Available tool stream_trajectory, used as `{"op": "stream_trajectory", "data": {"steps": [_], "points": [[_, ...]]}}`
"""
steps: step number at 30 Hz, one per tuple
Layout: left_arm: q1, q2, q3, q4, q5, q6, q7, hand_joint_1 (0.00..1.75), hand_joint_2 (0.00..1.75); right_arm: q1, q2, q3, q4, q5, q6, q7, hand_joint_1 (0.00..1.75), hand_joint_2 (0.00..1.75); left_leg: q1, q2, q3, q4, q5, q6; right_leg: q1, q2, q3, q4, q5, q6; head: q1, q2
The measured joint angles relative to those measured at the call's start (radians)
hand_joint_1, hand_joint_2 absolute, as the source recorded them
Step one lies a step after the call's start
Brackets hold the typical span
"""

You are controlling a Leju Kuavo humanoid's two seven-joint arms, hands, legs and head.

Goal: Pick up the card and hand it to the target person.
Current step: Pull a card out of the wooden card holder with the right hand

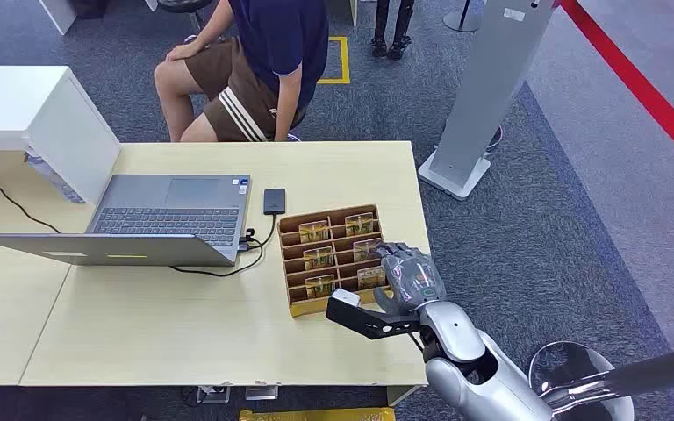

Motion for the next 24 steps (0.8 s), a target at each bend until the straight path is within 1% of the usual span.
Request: {"op": "stream_trajectory", "data": {"steps": [6,11,15,24], "points": [[0.0,0.0,-0.003,0.0,0.0,0.0,0.0,0.0,0.0,0.0,0.0,0.0,0.003,0.0,0.0,-0.001,0.65,1.75,0.0,0.0,0.0,0.0,0.0,0.0,0.0,0.0,0.0,0.0,0.0,0.0,0.0,0.0],[0.0,0.0,-0.006,0.0,0.0,-0.001,0.0,0.0,0.0,0.0,0.0,0.001,0.006,0.0,0.0,-0.002,0.71,1.75,0.0,0.0,0.0,0.0,0.0,0.0,0.0,0.0,0.0,0.0,0.0,0.0,0.001,0.0],[0.0,0.0,-0.008,0.0,0.0,-0.001,0.0,0.0,0.0,0.001,0.0,0.001,0.01,-0.002,0.001,-0.004,0.67,1.75,0.0,0.0,0.0,0.0,0.0,0.0,0.0,0.0,0.0,0.0,0.0,0.0,0.0,0.0],[0.0,0.0,-0.018,0.0,0.001,-0.003,-0.002,0.0,0.0,0.001,0.0,0.002,0.017,-0.01,0.006,-0.005,0.73,1.75,0.0,0.0,0.0,0.0,0.0,0.0,0.0,0.0,0.0,0.0,0.0,0.0,0.001,0.0]]}}
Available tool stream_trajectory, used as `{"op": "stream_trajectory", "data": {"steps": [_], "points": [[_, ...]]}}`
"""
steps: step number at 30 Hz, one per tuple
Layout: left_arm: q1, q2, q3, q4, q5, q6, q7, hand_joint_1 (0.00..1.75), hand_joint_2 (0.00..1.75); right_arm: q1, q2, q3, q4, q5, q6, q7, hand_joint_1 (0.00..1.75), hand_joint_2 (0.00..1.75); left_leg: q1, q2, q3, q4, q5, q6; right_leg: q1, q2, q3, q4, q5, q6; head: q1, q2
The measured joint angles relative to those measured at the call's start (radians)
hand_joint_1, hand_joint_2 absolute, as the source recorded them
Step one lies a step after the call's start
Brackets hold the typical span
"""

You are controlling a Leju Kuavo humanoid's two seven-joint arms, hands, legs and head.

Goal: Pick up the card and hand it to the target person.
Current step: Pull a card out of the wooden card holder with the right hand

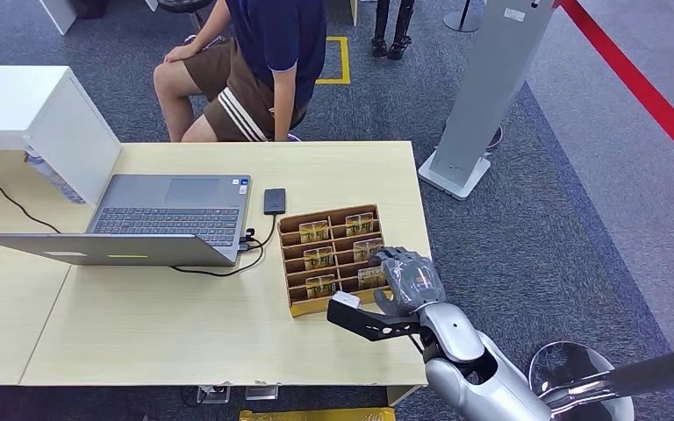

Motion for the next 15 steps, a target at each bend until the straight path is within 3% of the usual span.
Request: {"op": "stream_trajectory", "data": {"steps": [5,9,15], "points": [[0.0,0.0,-0.006,0.0,0.002,0.0,0.0,0.0,0.0,0.0,0.0,0.0,0.0,-0.003,0.001,0.001,0.97,1.75,0.0,0.0,0.0,0.0,0.0,0.0,0.0,0.0,0.0,0.0,0.0,0.0,0.0,0.0],[0.0,0.0,-0.008,0.0,0.002,0.0,0.0,0.0,0.0,-0.001,0.0,0.0,0.0,-0.003,0.001,0.001,1.27,1.75,0.0,0.0,0.0,0.0,0.0,0.0,0.0,0.0,0.0,0.0,0.0,0.0,-0.001,0.0],[0.0,0.0,-0.011,0.0,0.007,-0.001,0.0,0.0,0.0,0.0,0.0,0.0,0.0,-0.004,0.001,0.002,1.18,1.75,0.0,0.0,0.0,0.0,0.0,0.0,0.0,0.0,0.0,0.0,0.0,0.0,0.0,0.0]]}}
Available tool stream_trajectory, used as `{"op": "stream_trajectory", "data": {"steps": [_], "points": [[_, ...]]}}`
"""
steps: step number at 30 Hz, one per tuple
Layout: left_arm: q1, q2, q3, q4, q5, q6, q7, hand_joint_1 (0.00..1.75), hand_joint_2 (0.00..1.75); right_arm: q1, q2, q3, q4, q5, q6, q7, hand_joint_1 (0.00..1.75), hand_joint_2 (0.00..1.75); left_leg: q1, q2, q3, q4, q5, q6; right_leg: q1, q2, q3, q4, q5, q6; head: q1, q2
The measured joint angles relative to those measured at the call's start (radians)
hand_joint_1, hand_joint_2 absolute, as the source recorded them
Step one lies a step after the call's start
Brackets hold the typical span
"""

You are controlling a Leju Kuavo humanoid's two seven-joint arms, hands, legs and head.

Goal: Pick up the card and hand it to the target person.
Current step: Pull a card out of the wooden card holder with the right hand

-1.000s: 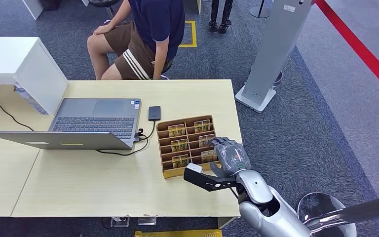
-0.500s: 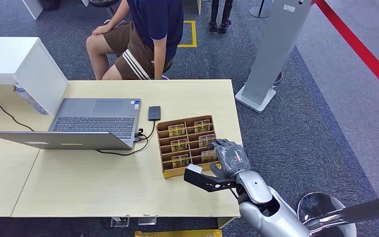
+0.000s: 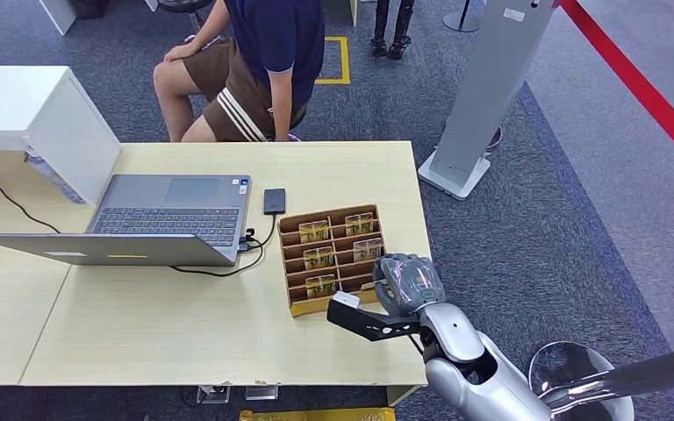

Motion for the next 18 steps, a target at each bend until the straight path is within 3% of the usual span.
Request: {"op": "stream_trajectory", "data": {"steps": [4,8,18], "points": [[0.0,0.0,-0.002,0.0,0.003,-0.007,0.0,0.0,0.0,0.0,0.0,0.0,0.0,-0.004,0.002,0.002,1.21,1.75,0.0,0.0,0.0,0.0,0.0,0.0,0.0,0.0,0.0,0.0,0.0,0.0,0.0,0.0],[0.0,0.002,-0.006,0.0,0.0,-0.021,-0.004,0.0,1.75,0.0,0.0,0.001,0.0,-0.016,0.003,0.002,1.37,1.75,0.0,0.0,0.0,0.0,0.0,0.0,0.0,0.0,0.0,0.0,0.0,0.0,0.0,0.0],[0.0,0.008,-0.035,0.0,-0.014,-0.021,-0.035,0.0,1.75,-0.001,0.0,0.004,0.0,-0.023,-0.007,0.002,1.41,1.75,0.0,0.0,0.0,0.0,0.0,0.0,0.0,0.0,0.0,0.0,0.0,0.0,0.0,0.0]]}}
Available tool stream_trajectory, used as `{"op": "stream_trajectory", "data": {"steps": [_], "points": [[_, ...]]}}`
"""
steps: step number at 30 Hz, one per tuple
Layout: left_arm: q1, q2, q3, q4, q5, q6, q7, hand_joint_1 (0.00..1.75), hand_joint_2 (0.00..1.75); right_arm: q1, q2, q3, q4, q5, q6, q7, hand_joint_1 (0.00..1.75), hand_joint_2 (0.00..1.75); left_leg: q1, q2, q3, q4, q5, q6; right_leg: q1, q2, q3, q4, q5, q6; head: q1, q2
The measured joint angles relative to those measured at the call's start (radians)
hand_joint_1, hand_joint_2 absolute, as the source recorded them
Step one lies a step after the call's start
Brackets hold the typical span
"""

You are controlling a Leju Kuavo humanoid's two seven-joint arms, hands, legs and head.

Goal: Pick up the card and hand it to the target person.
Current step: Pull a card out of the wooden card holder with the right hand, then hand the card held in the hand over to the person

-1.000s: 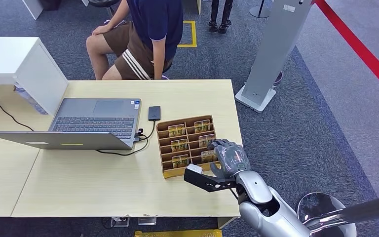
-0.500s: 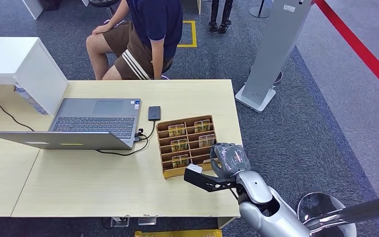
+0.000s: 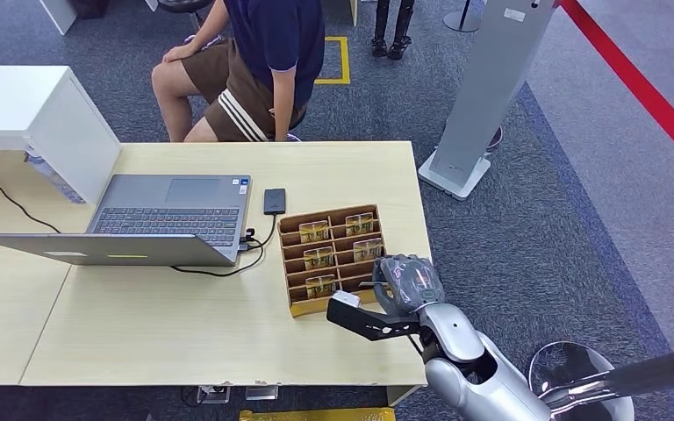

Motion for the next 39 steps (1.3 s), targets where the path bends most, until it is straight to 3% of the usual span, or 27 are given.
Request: {"op": "stream_trajectory", "data": {"steps": [8,12,19,27,31,39], "points": [[0.0,0.001,-0.01,0.0,0.026,0.02,-0.001,0.0,1.75,0.0,-0.003,-0.004,-0.007,0.003,-0.018,0.006,1.41,1.75,0.0,0.0,0.0,0.0,0.0,0.0,0.0,0.0,0.0,0.0,0.0,0.0,-0.001,0.0],[0.0,0.004,-0.011,0.0,0.038,0.03,0.001,0.0,1.75,-0.003,-0.023,-0.023,-0.06,-0.071,0.007,0.025,1.41,1.75,0.0,0.0,0.0,0.0,0.0,0.0,0.0,0.0,0.0,0.0,0.0,0.0,0.0,0.0],[0.002,0.014,-0.014,0.0,0.063,0.028,0.002,0.0,1.75,-0.047,-0.118,-0.101,-0.278,-0.279,0.175,0.09,1.41,1.75,0.0,0.0,0.0,0.0,0.0,0.0,0.0,0.0,0.0,0.0,0.0,0.0,0.0,0.0],[0.002,0.016,-0.027,0.0,0.07,0.029,-0.007,0.0,1.75,-0.149,-0.212,-0.186,-0.549,-0.319,0.239,0.099,1.41,1.75,0.0,0.0,0.0,0.0,0.0,0.0,0.0,0.0,0.0,0.0,0.0,0.0,-0.001,0.0],[0.0,0.015,-0.038,0.0,0.07,0.025,-0.019,0.0,1.75,-0.205,-0.213,-0.191,-0.592,-0.214,0.156,0.043,1.41,1.75,0.0,0.0,0.0,0.0,0.0,0.0,0.0,0.0,0.0,0.0,0.0,0.0,-0.002,0.0],[-0.013,0.004,-0.068,0.0,0.068,0.028,-0.017,0.0,1.75,-0.274,-0.138,-0.17,-0.373,0.096,-0.258,-0.086,1.41,1.75,0.0,0.0,-0.002,0.0,0.001,0.001,0.0,-0.001,0.0,0.0,0.0,0.0,0.001,0.0]]}}
